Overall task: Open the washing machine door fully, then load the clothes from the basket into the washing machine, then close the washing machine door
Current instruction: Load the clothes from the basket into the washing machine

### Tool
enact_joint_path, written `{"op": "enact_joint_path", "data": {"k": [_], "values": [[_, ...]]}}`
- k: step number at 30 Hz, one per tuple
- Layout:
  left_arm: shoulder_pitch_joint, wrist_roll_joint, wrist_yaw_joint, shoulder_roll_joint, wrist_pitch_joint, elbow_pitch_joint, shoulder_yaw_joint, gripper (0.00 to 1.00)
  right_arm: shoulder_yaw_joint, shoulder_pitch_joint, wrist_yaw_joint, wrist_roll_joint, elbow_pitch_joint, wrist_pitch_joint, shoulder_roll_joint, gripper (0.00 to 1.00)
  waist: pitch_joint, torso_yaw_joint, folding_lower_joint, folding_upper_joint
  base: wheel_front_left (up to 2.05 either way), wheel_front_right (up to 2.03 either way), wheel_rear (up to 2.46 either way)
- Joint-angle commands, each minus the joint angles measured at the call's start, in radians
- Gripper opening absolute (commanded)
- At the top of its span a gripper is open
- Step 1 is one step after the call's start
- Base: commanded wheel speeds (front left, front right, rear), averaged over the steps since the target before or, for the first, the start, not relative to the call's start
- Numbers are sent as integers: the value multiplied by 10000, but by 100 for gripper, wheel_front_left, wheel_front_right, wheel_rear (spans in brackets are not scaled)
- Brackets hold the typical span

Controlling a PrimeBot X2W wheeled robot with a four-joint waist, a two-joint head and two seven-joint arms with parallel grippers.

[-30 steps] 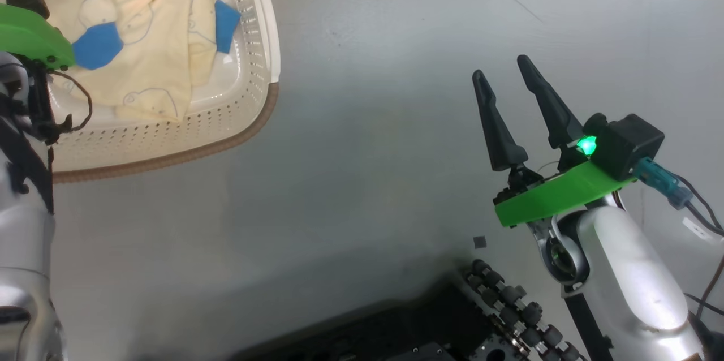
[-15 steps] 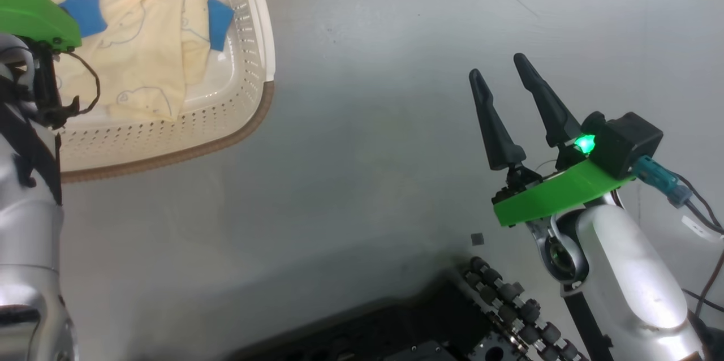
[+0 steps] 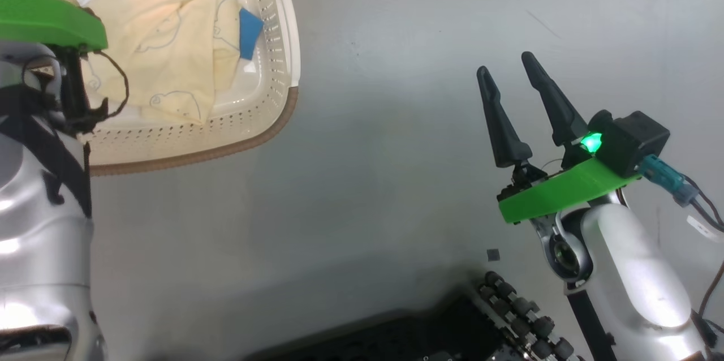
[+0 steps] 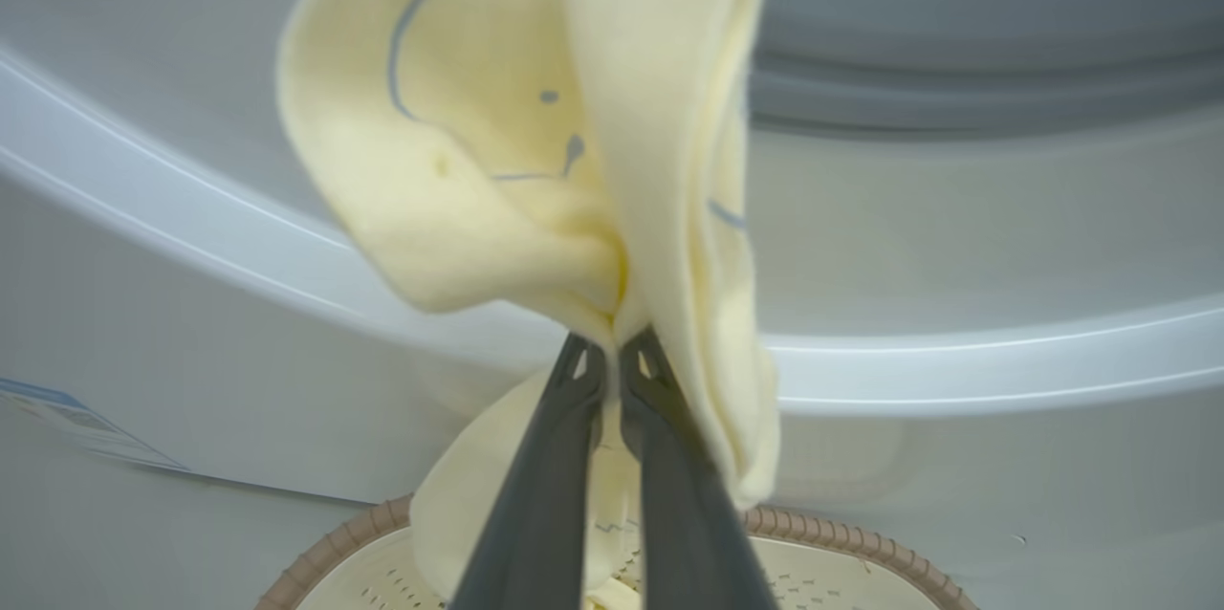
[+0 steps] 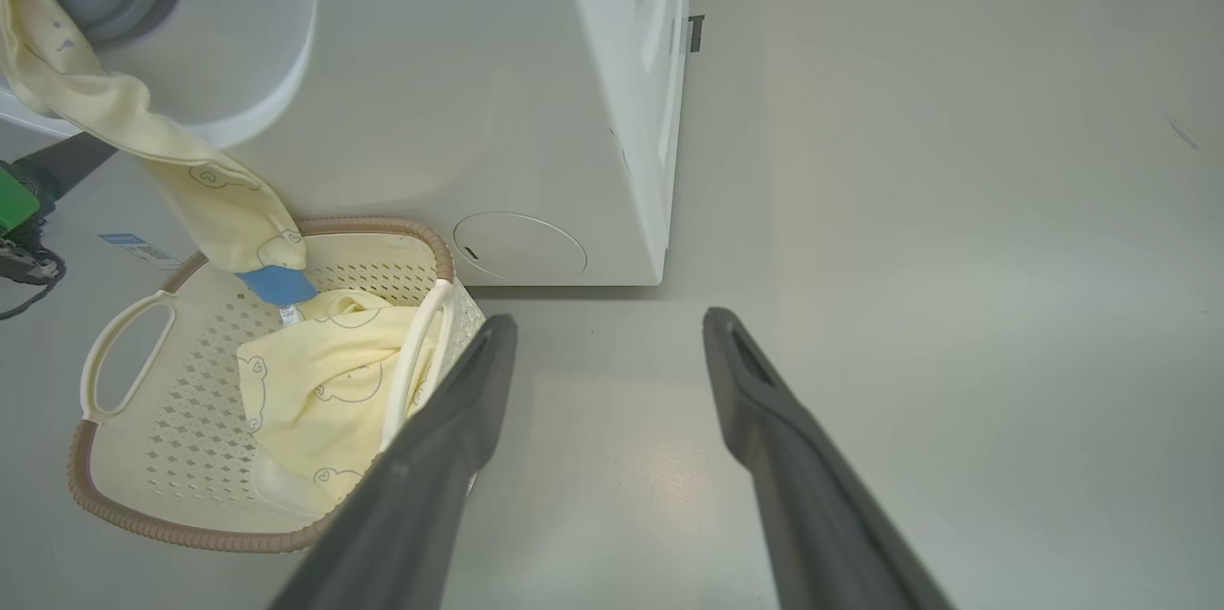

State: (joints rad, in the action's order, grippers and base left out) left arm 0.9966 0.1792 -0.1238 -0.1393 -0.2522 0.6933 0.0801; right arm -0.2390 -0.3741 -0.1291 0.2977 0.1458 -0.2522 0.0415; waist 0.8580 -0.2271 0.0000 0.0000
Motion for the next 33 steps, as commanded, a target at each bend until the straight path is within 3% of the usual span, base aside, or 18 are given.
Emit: {"op": "enact_joint_path", "data": {"k": [1, 7, 15, 27, 33], "values": [[-412, 86, -34, -278, -95, -358, 154, 0, -123, 307, -16, -32, -205, -95, 87, 100, -111, 76, 0, 0, 0, 0, 0], [-943, 162, -59, -164, -95, -979, -29, 0, -165, 425, -16, 64, -149, -95, 87, 100, -560, 172, 0, 0, 0, 0, 0], [-763, 191, -66, -496, -95, -1377, -399, 0, -298, 688, -16, 290, -39, -95, 87, 100, -1220, 67, 0, 0, 0, 0, 0], [571, -93, -21, -1375, 248, -563, -795, 0, -592, 1155, -16, 761, 67, -95, 87, 100, -1962, -470, 0, 0, 0, 0, 0], [1212, -178, 75, -1531, 465, -26, -929, 0, -631, 1415, -16, 891, 107, -95, 87, 100, -2180, -688, 0, 0, 0, 0, 0]]}}
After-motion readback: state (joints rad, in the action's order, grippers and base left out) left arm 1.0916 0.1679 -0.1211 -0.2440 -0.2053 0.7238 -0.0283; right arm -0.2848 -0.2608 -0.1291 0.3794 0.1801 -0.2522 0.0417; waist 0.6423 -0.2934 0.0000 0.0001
